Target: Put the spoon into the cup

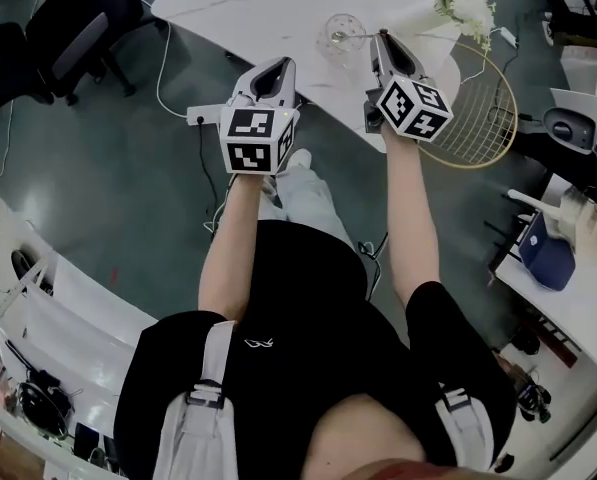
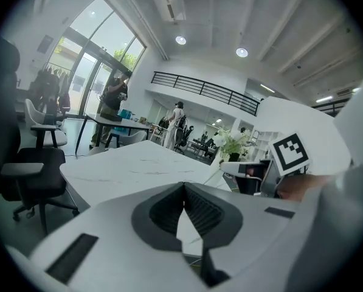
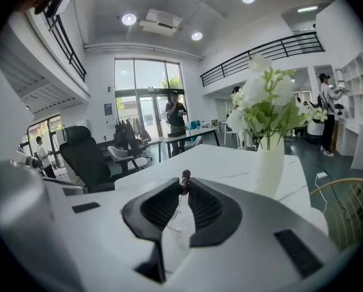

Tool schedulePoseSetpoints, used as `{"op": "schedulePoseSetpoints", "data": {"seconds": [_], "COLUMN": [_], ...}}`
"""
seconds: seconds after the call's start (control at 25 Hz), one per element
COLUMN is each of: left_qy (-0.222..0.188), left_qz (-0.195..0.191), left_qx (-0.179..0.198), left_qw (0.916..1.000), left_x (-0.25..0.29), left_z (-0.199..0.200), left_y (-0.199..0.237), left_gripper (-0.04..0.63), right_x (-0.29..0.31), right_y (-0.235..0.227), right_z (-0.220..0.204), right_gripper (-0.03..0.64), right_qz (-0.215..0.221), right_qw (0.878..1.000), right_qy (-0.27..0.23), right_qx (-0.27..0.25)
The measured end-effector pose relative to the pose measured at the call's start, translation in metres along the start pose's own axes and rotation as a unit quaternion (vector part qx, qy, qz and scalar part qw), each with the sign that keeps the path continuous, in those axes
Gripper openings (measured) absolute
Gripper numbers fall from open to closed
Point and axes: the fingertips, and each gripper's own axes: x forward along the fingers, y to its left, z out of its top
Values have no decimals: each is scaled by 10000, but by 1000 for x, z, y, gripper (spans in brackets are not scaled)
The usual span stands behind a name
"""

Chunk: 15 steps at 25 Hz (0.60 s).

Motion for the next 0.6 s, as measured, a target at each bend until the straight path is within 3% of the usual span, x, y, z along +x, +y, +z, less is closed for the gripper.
{"op": "schedulePoseSetpoints", "data": {"seconds": [0.2, 0.6], "left_qy": [-90, -425], "left_qz": [150, 123], "left_qx": [38, 435], "left_qw": [9998, 9981], "left_x": [-4, -7], "left_z": [14, 54], "left_y": [16, 4], "left_gripper": [17, 15], "right_x": [28, 44], "right_y": [3, 7], "right_z": [-25, -54], "right_gripper": [52, 52], "right_qz": [-57, -99], "right_qw": [9991, 9958], "right_qy": [418, 898], "right_qx": [-64, 140]}}
